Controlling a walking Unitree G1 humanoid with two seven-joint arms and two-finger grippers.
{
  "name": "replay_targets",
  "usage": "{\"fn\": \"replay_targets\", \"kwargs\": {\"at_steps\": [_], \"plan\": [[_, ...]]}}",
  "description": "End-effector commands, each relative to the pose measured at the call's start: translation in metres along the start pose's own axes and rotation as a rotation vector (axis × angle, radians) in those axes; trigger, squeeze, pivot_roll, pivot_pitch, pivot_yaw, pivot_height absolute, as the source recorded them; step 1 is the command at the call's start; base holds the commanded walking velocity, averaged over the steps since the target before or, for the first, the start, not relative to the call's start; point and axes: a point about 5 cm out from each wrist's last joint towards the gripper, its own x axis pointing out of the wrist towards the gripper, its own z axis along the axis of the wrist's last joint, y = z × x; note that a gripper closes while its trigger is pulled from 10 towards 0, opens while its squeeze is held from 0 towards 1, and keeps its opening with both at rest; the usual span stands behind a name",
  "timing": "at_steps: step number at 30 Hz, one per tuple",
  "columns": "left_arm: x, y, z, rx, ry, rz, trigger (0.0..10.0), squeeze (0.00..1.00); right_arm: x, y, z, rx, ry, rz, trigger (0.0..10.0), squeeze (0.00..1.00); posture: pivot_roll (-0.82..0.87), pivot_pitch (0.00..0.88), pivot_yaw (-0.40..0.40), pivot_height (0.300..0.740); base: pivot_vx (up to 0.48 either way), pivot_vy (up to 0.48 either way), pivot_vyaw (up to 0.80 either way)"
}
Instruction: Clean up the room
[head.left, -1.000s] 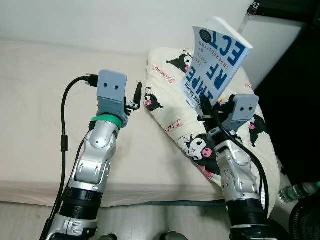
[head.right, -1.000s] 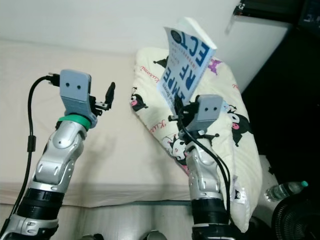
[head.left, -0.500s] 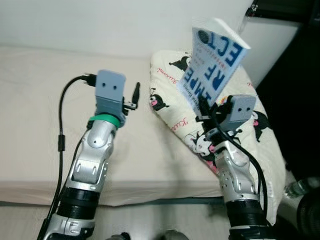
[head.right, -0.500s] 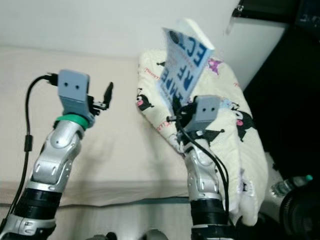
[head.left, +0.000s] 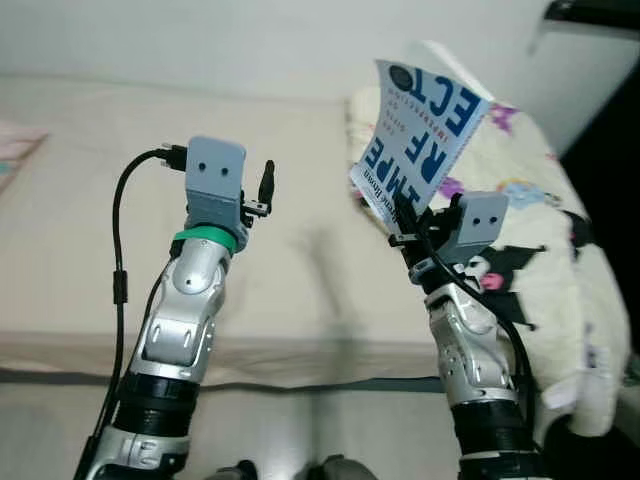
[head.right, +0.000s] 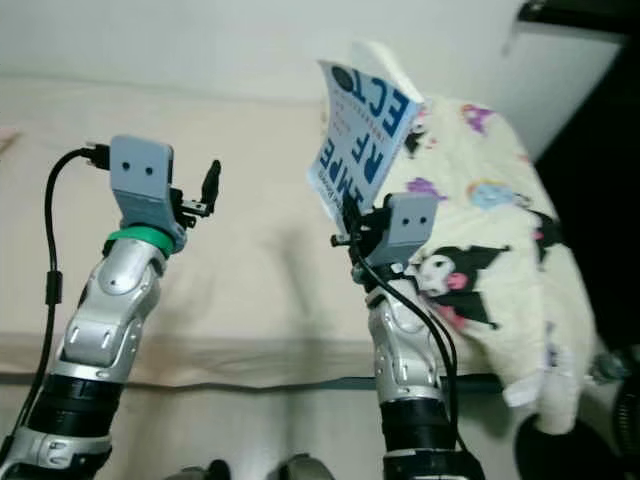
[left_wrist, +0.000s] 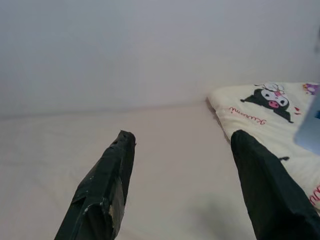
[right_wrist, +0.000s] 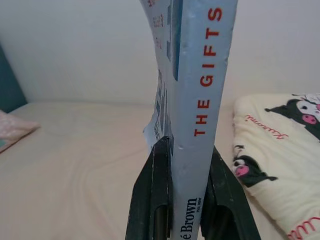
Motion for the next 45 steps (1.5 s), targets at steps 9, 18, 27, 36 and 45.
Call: {"fn": "replay_targets", "kwargs": {"at_steps": [9, 18, 27, 36, 45], "plan": [[-0.001, -0.001, -0.002, 0.014, 0.003, -0.011, 10.0, 0.0, 0.002, 0.001, 0.007, -0.021, -0.042, 0.008, 10.0, 0.0, -0.08, 0.047, -0.006, 0.74, 0.0, 0.295, 0.0], [-0.002, -0.003, 0.001, 0.063, -0.028, -0.017, 10.0, 0.0, 0.002, 0.003, 0.006, -0.026, -0.041, 0.017, 10.0, 0.0, -0.08, 0.052, -0.004, 0.74, 0.0, -0.312, 0.41], [-0.001, -0.003, 0.0, 0.059, -0.025, -0.019, 10.0, 0.0, 0.002, 0.003, 0.006, -0.024, -0.04, 0.015, 10.0, 0.0, -0.08, 0.054, -0.003, 0.74, 0.0, -0.447, 0.68], [-0.001, -0.005, -0.002, 0.05, -0.007, -0.025, 10.0, 0.0, 0.003, 0.004, 0.005, -0.041, -0.03, 0.019, 10.0, 0.0, -0.08, 0.055, 0.0, 0.74, 0.0, 0.0, 0.63], [0.0, -0.002, -0.002, 0.049, -0.004, -0.006, 10.0, 0.0, 0.004, 0.01, 0.004, -0.049, -0.027, 0.046, 10.0, 0.0, -0.08, 0.055, 0.002, 0.74, 0.0, 0.0, 0.8]]}}
